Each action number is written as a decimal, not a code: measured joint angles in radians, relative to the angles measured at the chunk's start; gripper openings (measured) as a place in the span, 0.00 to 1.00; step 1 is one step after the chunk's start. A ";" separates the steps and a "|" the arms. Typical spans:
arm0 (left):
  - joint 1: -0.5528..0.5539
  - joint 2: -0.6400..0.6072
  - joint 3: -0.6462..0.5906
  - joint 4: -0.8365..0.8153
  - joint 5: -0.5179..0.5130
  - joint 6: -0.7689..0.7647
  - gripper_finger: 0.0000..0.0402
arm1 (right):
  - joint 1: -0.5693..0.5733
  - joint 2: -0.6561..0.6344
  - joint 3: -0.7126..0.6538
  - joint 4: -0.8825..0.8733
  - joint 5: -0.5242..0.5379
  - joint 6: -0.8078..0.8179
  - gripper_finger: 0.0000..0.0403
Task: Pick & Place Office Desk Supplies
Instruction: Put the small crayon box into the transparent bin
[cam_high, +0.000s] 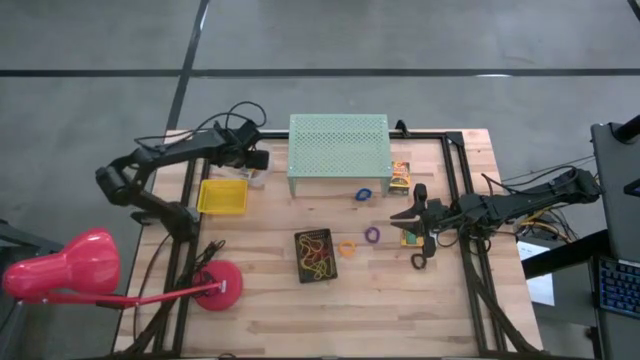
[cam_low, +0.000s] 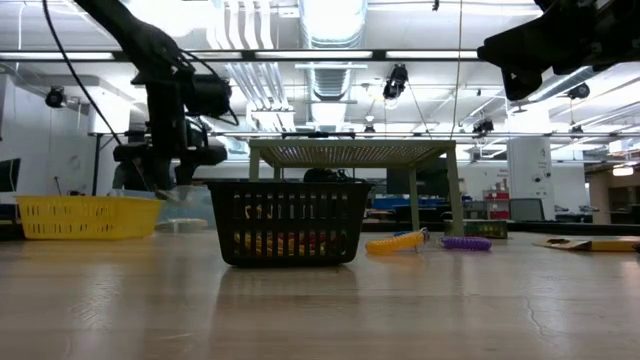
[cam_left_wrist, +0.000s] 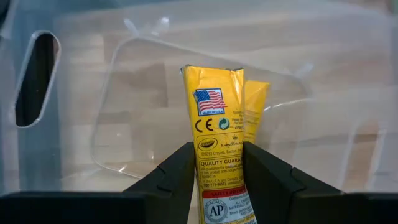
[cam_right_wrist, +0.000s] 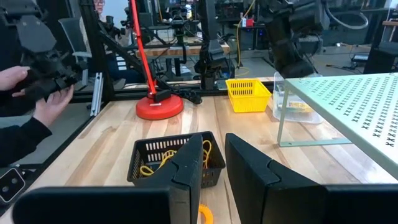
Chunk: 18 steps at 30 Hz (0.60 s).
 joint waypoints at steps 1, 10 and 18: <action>0.000 0.012 0.000 0.001 0.000 0.000 0.33 | 0.000 0.000 0.000 0.000 0.000 0.000 0.17; 0.000 0.078 0.000 0.024 0.015 -0.007 0.33 | 0.000 0.000 0.000 0.000 0.000 0.000 0.17; 0.001 0.077 0.001 0.027 0.034 0.027 0.38 | 0.000 0.000 0.000 0.000 0.000 0.000 0.17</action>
